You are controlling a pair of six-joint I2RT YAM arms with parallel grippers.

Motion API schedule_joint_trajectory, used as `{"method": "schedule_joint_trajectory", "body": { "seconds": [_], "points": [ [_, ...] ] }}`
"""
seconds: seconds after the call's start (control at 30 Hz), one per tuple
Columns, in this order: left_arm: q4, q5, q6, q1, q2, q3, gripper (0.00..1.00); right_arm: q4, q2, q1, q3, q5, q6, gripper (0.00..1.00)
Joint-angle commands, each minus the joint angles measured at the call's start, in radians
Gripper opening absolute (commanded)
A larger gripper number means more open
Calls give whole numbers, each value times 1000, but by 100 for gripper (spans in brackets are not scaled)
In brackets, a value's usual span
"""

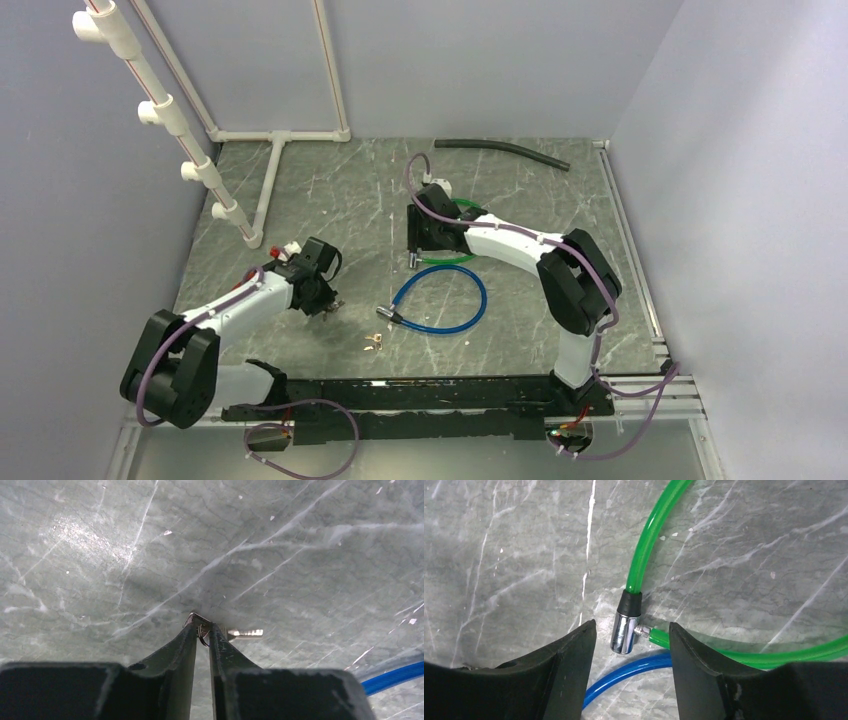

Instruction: Unlock with the key

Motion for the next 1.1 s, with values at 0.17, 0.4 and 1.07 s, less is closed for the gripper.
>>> {"method": "schedule_joint_trajectory", "body": {
  "seconds": [0.17, 0.4, 1.07],
  "points": [
    [85, -6, 28, -2, -12, -26, 0, 289, -132, 20, -186, -263, -28, 58],
    [87, 65, 35, -2, -220, -55, 0, 761, -163, 91, -394, -503, 196, 58],
    [-126, 171, 105, -2, -495, 170, 0, 1000, -146, 194, -359, -796, -23, 56]
  ]
}}
